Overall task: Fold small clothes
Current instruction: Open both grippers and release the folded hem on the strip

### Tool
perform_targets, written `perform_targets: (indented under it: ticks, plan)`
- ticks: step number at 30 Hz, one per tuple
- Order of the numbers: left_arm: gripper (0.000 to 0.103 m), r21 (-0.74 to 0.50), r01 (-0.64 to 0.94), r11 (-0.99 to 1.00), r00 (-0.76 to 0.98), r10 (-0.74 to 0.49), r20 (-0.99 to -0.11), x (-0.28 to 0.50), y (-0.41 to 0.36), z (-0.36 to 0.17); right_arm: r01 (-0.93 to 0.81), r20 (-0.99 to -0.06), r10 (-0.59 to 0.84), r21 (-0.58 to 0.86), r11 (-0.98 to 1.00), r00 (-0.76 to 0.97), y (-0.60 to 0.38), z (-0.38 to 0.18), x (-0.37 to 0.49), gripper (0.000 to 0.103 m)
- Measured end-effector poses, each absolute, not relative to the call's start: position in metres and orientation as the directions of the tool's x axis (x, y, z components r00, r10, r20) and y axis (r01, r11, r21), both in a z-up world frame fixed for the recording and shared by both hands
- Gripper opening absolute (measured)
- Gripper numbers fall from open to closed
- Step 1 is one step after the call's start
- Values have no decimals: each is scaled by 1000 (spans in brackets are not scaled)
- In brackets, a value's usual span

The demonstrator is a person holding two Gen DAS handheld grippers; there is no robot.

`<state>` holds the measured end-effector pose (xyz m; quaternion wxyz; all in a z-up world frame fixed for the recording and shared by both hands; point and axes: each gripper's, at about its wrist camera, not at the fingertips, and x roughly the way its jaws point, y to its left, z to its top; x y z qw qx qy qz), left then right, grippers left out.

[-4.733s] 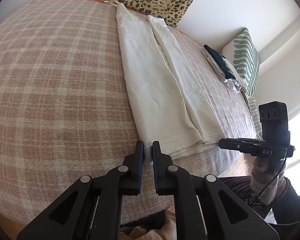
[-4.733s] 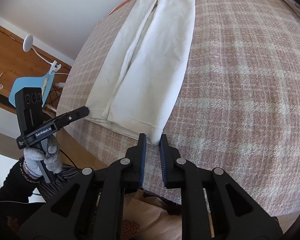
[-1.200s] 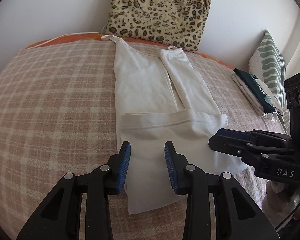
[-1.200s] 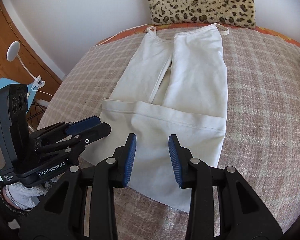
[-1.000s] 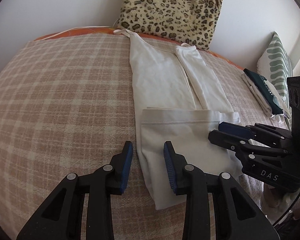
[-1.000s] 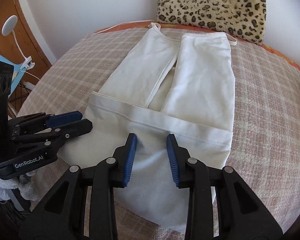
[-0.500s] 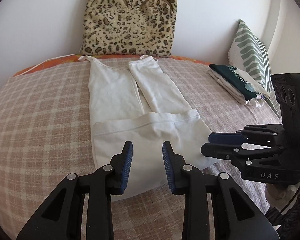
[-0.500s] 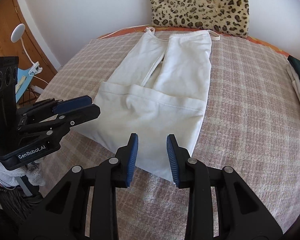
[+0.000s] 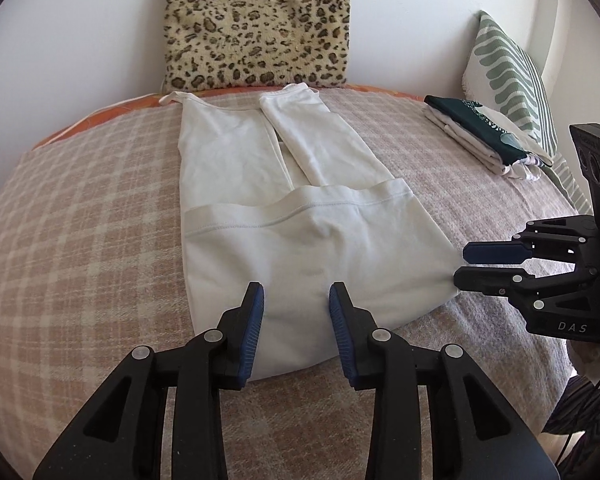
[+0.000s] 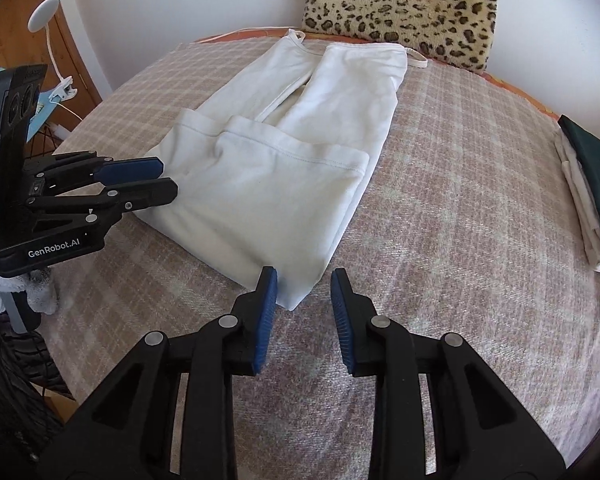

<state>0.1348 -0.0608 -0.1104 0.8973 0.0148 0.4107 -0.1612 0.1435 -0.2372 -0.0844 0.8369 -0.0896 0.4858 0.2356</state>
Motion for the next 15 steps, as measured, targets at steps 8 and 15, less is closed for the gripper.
perform_targets:
  ticks: [8,15]
  plan:
    - [36,-62,302,951,674,-259,-691,133,-63,-85,-461,-805,390,166,871,447,-231,-59,152,29]
    - [37,-104,263,959,643,-255,-723,146,-51,-94,-446,-802,409,203,872,435,-208,-61,177,29]
